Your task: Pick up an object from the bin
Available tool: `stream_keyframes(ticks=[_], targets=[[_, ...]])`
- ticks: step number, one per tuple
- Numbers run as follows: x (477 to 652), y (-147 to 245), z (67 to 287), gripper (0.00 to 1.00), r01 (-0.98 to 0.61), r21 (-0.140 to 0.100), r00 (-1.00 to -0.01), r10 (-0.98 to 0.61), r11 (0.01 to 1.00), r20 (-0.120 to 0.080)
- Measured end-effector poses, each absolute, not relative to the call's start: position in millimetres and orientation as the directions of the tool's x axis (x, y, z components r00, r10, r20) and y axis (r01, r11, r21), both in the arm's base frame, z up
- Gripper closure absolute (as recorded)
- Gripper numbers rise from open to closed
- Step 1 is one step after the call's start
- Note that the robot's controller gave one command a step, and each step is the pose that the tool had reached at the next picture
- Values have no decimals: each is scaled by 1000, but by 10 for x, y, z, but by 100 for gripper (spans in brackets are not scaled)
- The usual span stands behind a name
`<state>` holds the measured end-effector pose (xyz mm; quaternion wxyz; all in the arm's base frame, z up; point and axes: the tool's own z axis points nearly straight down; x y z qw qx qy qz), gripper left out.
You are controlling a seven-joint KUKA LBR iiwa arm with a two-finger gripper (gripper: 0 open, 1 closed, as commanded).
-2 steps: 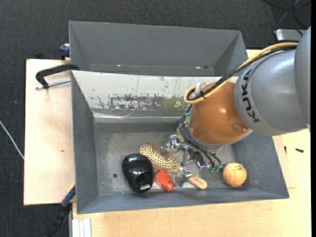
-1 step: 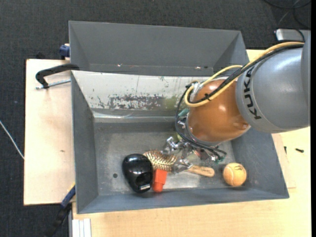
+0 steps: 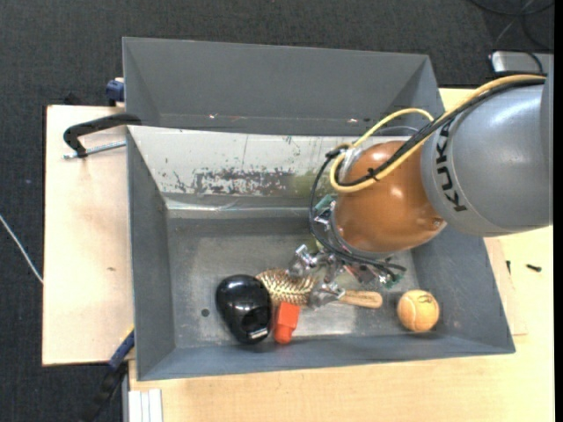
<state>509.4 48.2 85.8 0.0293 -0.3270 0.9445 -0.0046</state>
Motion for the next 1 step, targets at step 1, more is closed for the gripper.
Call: stream_keyframes(ticks=[1], targets=[[5100, 485, 885, 100, -639, -26, -767, -639, 769, -47]])
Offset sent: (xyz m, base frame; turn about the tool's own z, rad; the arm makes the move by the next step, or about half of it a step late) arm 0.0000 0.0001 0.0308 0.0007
